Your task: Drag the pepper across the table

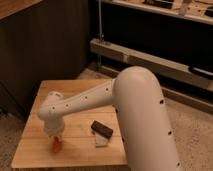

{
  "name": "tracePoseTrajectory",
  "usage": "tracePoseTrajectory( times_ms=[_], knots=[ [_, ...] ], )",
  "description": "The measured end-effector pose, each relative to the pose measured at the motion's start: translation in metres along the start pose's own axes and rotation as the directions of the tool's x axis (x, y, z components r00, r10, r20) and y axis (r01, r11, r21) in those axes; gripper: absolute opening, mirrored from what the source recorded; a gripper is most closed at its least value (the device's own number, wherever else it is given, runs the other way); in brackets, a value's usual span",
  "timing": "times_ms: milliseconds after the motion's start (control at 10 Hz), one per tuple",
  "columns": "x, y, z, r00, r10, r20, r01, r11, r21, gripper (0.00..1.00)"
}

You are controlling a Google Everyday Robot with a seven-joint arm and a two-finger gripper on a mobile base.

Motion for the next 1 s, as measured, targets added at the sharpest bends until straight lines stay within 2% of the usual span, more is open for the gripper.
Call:
tracePoseTrajectory(
  times_ms=[300,700,1000],
  knots=[
    [-0.012,-0.004,0.006,0.999,-0.032,0.013,0.032,0.999,0.014,0.00],
    [-0.027,-0.007,0.007,0.996,-0.079,0.042,0.074,0.993,0.095,0.00],
    [-0.038,-0.011,0.009,0.993,-0.108,0.050,0.103,0.990,0.097,0.00]
  ],
)
